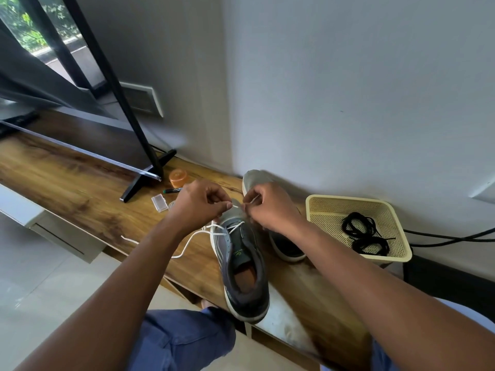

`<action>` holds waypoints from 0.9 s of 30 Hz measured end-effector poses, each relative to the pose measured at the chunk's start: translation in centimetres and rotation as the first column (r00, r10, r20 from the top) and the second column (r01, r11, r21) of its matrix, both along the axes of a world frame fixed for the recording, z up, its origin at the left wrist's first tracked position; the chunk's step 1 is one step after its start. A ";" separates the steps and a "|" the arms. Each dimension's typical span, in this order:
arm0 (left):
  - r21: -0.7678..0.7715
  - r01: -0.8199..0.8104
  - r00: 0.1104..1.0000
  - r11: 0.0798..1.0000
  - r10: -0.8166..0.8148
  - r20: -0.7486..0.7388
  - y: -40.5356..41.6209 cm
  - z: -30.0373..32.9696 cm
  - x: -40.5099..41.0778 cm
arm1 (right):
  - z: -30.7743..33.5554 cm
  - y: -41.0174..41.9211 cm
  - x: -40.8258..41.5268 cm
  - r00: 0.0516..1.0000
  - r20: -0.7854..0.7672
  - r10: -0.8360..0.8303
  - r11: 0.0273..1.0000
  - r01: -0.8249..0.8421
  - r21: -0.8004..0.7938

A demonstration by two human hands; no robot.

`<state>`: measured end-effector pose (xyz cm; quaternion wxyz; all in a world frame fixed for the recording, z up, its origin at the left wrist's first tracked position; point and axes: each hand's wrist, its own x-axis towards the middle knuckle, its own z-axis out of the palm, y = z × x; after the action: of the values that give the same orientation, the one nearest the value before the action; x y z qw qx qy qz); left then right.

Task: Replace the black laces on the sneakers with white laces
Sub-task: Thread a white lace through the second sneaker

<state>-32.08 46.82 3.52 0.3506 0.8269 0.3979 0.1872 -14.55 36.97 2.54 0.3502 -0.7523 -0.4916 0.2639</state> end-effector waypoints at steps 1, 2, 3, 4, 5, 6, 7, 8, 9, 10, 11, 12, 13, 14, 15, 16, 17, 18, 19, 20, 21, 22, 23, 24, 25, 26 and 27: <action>0.000 -0.018 1.000 1.000 0.018 -0.005 0.0 -0.1 -0.1 | 0.0 -0.2 -0.2 0.993 0.119 0.016 1.000 -0.013 -0.021; -0.009 -0.036 0.999 0.999 0.035 -0.006 -0.1 -0.1 -0.1 | 0.0 -0.3 -0.5 0.980 0.194 0.046 0.998 -0.036 -0.051; -0.024 -0.050 0.999 0.998 0.050 -0.007 -0.1 -0.1 -0.2 | -0.1 -0.4 -0.8 0.968 0.236 0.084 0.994 -0.065 -0.087; -0.041 -0.061 0.998 0.997 0.061 -0.008 -0.1 -0.1 -0.2 | -0.2 -0.6 -1.1 0.956 0.266 0.125 0.987 -0.094 -0.127; -0.053 -0.069 0.998 0.996 0.069 -0.011 -0.1 -0.1 -0.2 | -0.4 -0.7 -1.4 0.941 0.295 0.165 0.979 -0.120 -0.165; -0.057 -0.075 0.997 0.996 0.075 -0.018 0.0 -0.1 -0.2 | -0.6 -0.8 -1.7 0.925 0.323 0.199 0.971 -0.140 -0.194; -0.055 -0.080 0.996 0.995 0.079 -0.031 0.0 -0.2 -0.2 | -0.8 -0.9 -1.9 0.914 0.341 0.221 0.964 -0.153 -0.216; -0.051 -0.083 0.996 0.995 0.081 -0.048 -0.1 -0.2 -0.2 | -1.1 -1.1 -2.1 0.909 0.346 0.234 0.960 -0.158 -0.233; -0.046 -0.083 0.995 0.995 0.080 -0.063 -0.1 -0.2 -0.2 | -1.3 -1.2 -2.2 0.910 0.338 0.238 0.956 -0.159 -0.246; -0.045 -0.080 0.995 0.996 0.077 -0.070 -0.1 -0.2 -0.2 | -1.4 -1.3 -2.3 0.915 0.327 0.238 0.954 -0.158 -0.253; -0.047 -0.074 0.995 0.996 0.071 -0.068 -0.1 -0.3 -0.2 | -1.5 -1.4 -2.4 0.918 0.318 0.238 0.954 -0.158 -0.256; -0.050 -0.068 0.996 0.996 0.064 -0.063 -0.2 -0.3 -0.1 | -1.5 -1.4 -2.4 0.920 0.313 0.237 0.954 -0.159 -0.255; -0.052 -0.063 0.996 0.997 0.060 -0.061 -0.2 -0.3 -0.1 | -1.5 -1.4 -2.4 0.922 0.306 0.235 0.954 -0.158 -0.256; -0.057 -0.059 0.997 0.997 0.056 -0.062 -0.2 -0.3 -0.1 | -1.5 -1.5 -2.4 0.926 0.299 0.231 0.954 -0.155 -0.258; -0.065 -0.051 0.997 0.997 0.047 -0.065 -0.3 -0.3 -0.1 | -1.5 -1.5 -2.4 0.929 0.291 0.226 0.954 -0.150 -0.261; -0.073 -0.039 0.997 0.997 0.034 -0.072 -0.3 -0.3 0.0 | -1.6 -1.6 -2.4 0.932 0.286 0.221 0.953 -0.145 -0.265; -0.076 -0.024 0.996 0.997 0.018 -0.084 -0.4 -0.4 0.0 | -1.6 -1.6 -2.5 0.934 0.285 0.218 0.953 -0.140 -0.269; -0.071 -0.009 0.995 0.997 0.002 -0.101 -0.6 -0.4 0.2 | -1.6 -1.6 -2.5 0.934 0.285 0.218 0.952 -0.139 -0.274; -0.066 0.004 0.992 0.998 -0.012 -0.123 -0.8 -0.5 0.3 | -1.6 -1.6 -2.4 0.934 0.282 0.220 0.950 -0.139 -0.280; -0.064 0.018 0.989 0.998 -0.027 -0.148 -1.1 -0.7 0.5 | -1.5 -1.6 -2.3 0.936 0.274 0.220 0.948 -0.140 -0.285; -0.065 0.030 0.984 0.997 -0.041 -0.173 -1.4 -0.8 0.7 | -1.4 -1.5 -2.2 0.940 0.260 0.221 0.946 -0.142 -0.290; -0.065 0.039 0.979 0.997 -0.051 -0.198 -1.7 -1.0 0.9 | -1.3 -1.4 -2.1 0.945 0.241 0.220 0.945 -0.145 -0.294; -0.063 0.044 0.973 0.997 -0.057 -0.224 -1.9 -1.2 1.0 | -1.1 -1.2 -1.9 0.952 0.219 0.216 0.943 -0.145 -0.299; -0.065 0.045 0.967 0.997 -0.060 -0.247 -2.0 -1.3 1.1 | -1.1 -1.0 -1.8 0.958 0.195 0.210 0.941 -0.143 -0.306; -0.069 0.044 0.962 0.997 -0.060 -0.267 -2.2 -1.4 1.0 | -1.1 -0.9 -1.8 0.963 0.176 0.204 0.938 -0.141 -0.316; -0.069 0.041 0.957 0.997 -0.059 -0.285 -2.2 -1.4 1.0 | -1.1 -0.7 -1.7 0.967 0.163 0.198 0.936 -0.137 -0.325; -0.064 0.038 0.952 0.997 -0.056 -0.302 -2.3 -1.6 1.1 | -1.2 -0.6 -1.6 0.970 0.154 0.188 0.935 -0.128 -0.331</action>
<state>-30.98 44.50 1.96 0.3134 0.8446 0.4325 0.0381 -16.17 36.41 1.33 0.1550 -0.7778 -0.5317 0.2969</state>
